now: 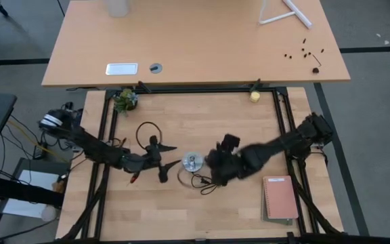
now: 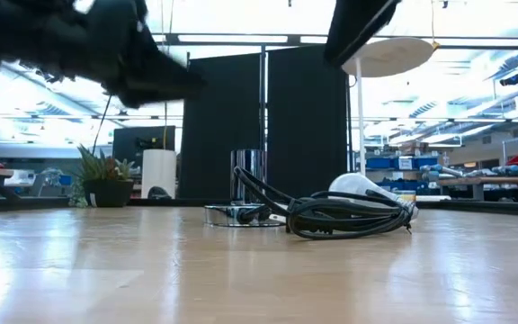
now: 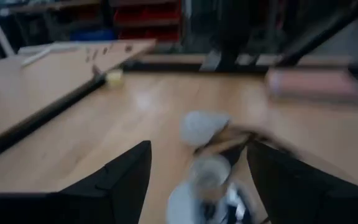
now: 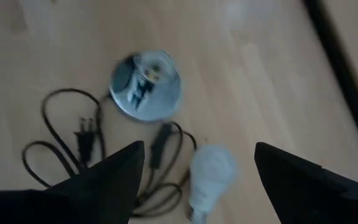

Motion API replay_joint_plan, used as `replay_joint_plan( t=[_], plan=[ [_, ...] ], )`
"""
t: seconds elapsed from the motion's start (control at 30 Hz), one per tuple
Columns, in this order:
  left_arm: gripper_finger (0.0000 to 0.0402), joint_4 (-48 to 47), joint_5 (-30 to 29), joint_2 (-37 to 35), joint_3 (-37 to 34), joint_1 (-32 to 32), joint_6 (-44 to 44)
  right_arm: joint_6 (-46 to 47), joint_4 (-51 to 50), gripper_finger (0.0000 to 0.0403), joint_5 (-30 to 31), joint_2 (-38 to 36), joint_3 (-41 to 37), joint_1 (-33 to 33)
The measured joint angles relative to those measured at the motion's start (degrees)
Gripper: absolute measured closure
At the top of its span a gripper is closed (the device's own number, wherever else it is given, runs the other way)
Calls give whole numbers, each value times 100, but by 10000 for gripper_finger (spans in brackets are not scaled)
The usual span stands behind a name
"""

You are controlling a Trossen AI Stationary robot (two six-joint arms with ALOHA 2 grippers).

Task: Screw lightbulb
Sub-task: Return to Home Position

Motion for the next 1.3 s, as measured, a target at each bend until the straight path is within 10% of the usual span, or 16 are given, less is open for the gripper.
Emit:
replay_joint_plan(
  t=[0.6,1.3],
  plan=[
    [134,-848,204,-1953,2,-1403,443,-145,3134,96,1092,-68,-2559,1782],
    [134,-4359,2061,-4632,4,-1599,167,-2757,9119,96,-556,-2358,-6589,1030]
  ],
)
